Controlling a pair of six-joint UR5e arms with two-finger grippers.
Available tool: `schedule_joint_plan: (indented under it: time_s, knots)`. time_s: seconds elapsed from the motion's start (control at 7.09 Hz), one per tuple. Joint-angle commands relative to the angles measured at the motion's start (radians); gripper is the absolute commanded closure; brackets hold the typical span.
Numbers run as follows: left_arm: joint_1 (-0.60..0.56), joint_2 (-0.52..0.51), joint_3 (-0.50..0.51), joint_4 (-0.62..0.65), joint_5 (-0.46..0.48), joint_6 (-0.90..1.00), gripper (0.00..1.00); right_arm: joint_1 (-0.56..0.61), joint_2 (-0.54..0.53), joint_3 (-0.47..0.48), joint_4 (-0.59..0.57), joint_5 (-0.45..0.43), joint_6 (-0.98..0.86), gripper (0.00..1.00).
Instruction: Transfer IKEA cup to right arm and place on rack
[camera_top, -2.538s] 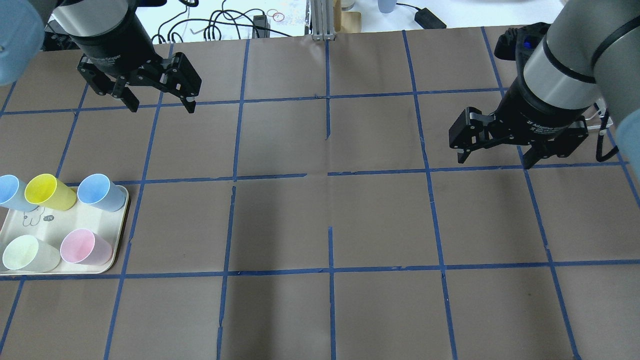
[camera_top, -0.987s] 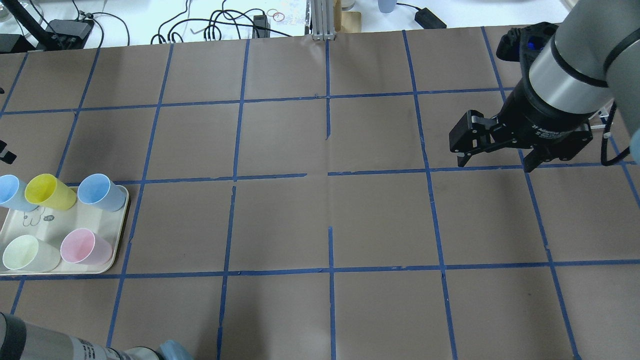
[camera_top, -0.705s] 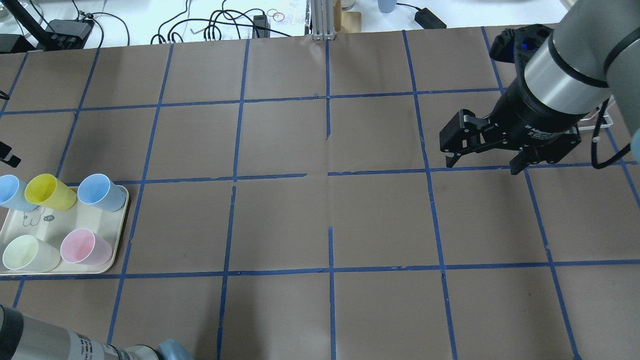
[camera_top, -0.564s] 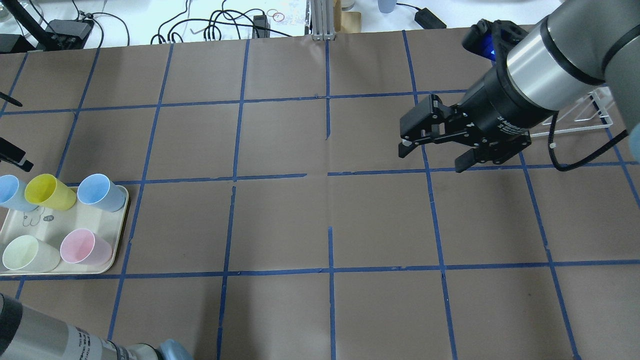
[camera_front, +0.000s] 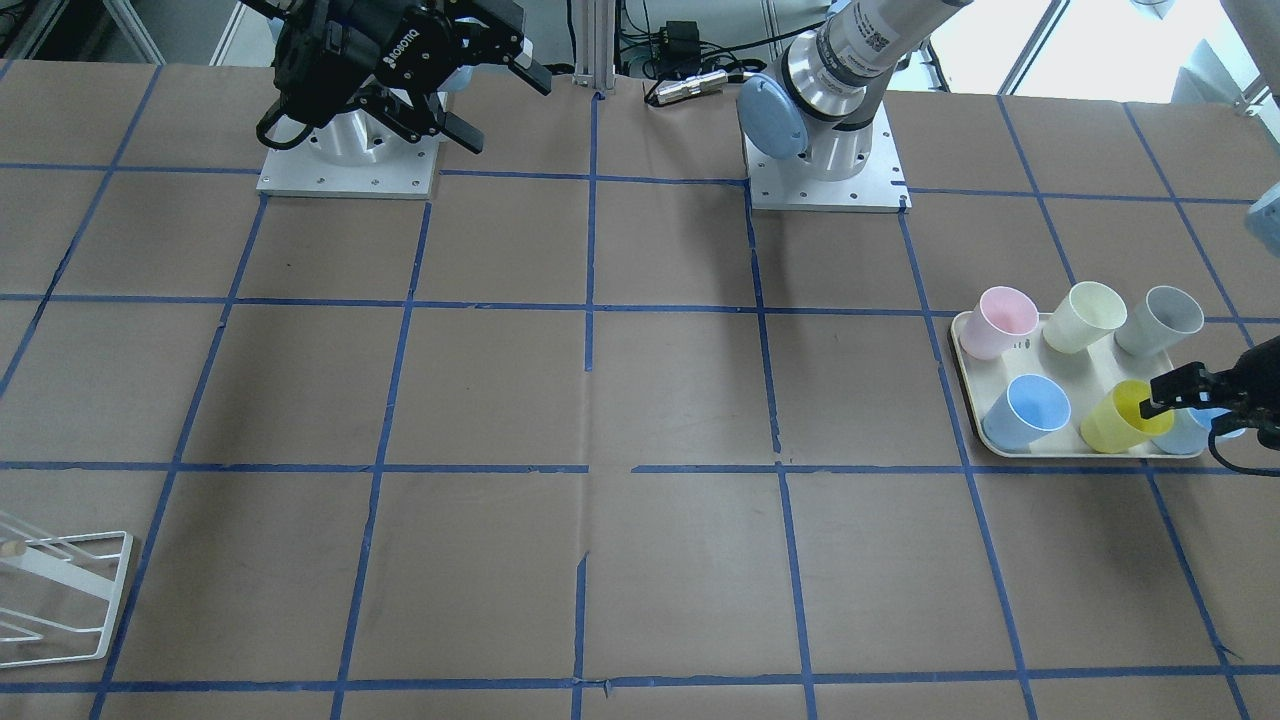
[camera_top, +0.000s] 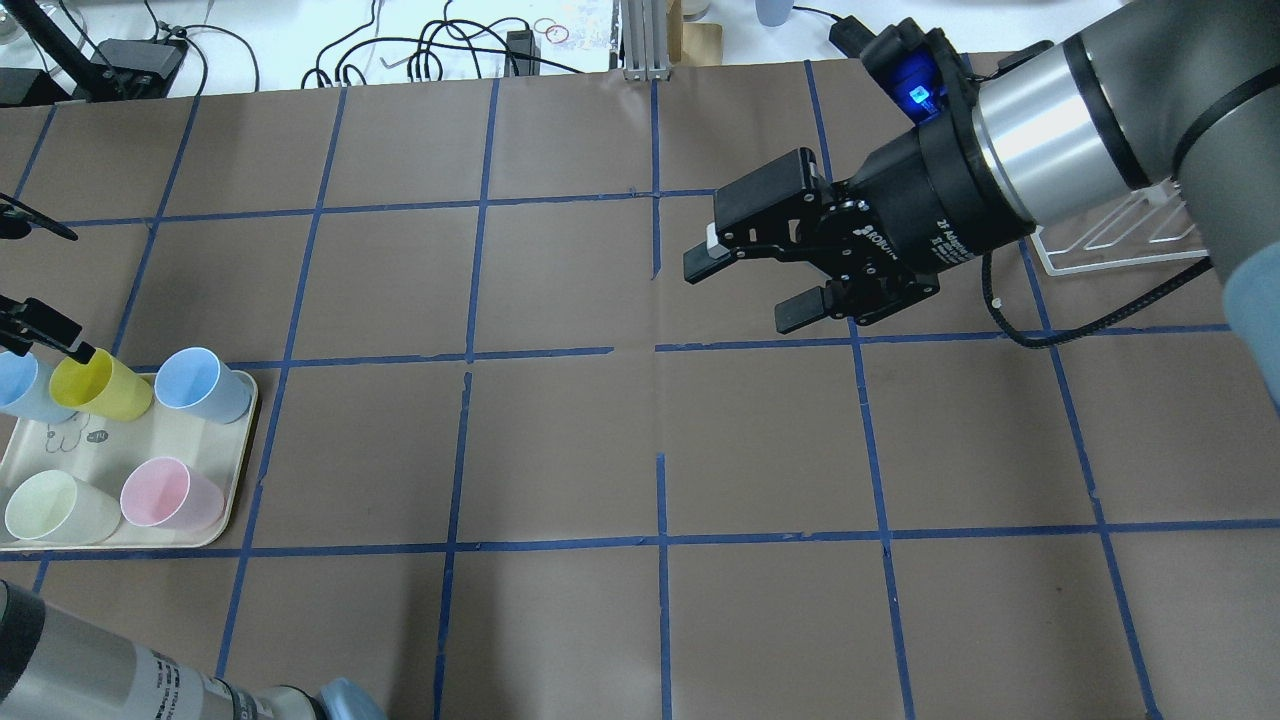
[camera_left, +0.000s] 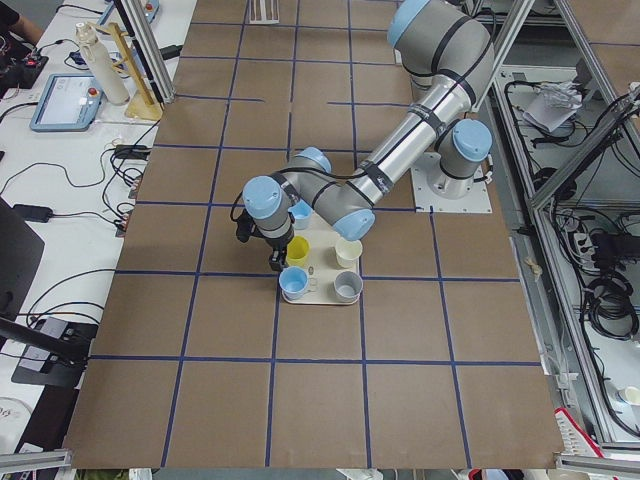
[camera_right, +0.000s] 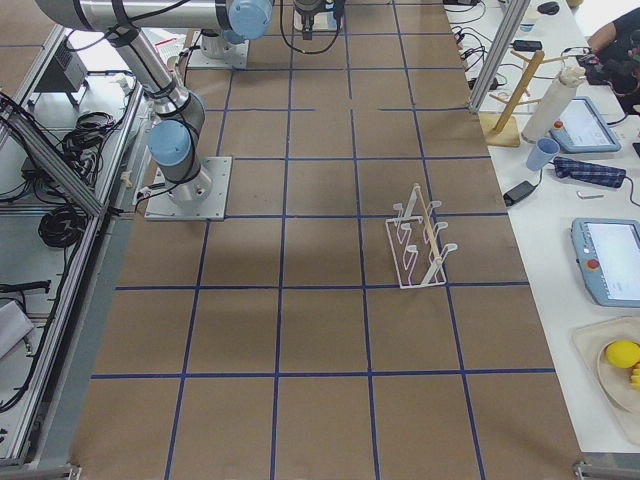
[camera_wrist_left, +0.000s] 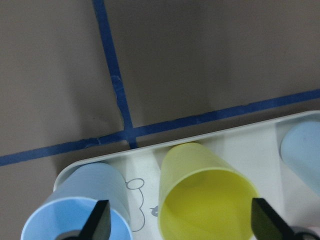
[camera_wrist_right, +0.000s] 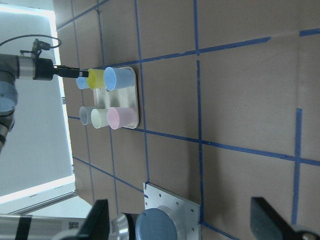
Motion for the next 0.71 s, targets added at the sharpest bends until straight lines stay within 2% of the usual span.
schedule_joint_plan:
  time_s: [0.0,0.56]
  knots:
    - [0.001,0.018,-0.043,0.035,0.015,0.014,0.00,-0.066,-0.001,0.085,0.027,0.198,-0.190,0.00]
    - [-0.002,0.023,-0.053,0.038,0.036,0.014,0.14,-0.071,0.000,0.165,0.037,0.427,-0.262,0.00]
